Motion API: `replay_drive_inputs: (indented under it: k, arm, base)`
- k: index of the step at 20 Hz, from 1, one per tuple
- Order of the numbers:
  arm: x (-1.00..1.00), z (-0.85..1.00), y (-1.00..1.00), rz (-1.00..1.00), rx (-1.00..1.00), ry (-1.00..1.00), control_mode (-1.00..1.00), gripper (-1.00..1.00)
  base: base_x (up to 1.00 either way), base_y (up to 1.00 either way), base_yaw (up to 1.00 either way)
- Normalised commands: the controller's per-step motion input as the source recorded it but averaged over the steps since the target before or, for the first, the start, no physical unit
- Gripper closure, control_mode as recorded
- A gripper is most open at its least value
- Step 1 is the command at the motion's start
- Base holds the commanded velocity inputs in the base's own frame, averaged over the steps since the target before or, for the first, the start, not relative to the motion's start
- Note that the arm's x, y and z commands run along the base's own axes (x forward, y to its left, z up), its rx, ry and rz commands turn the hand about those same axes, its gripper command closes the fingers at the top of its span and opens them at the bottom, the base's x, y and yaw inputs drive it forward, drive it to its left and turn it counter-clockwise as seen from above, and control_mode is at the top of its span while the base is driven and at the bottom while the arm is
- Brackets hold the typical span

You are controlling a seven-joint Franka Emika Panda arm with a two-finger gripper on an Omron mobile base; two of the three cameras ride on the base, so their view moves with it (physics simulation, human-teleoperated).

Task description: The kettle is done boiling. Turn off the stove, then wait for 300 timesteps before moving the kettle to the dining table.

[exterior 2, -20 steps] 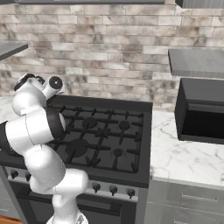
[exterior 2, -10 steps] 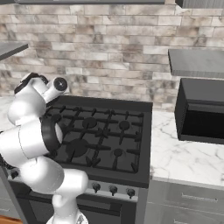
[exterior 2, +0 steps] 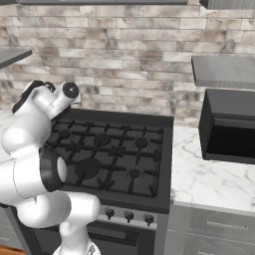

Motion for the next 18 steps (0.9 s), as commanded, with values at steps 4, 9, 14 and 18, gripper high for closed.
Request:
replay_drive_inputs:
  k: [4, 9, 14, 18]
  arm:
    - [-0.35, 0.17, -0.24, -0.02, 0.04, 0.01, -1.00, 1.00]
    - [-0.18, 0.03, -0.14, -0.01, 0.05, 0.02, -1.00, 1.00]
    - [0.00, 0.00, 0.00, 0.00, 0.01, 0.02, -1.00, 1.00]
    - [-0.08, 0.00, 0.00, 0.00, 0.00, -0.02, 1.00, 1.00]
  base:
    - [0.00, 0.00, 0.00]
    - [0.00, 0.00, 0.00]
    - [0.00, 0.00, 0.00]
    - [-0.15, -0.01, -0.01]
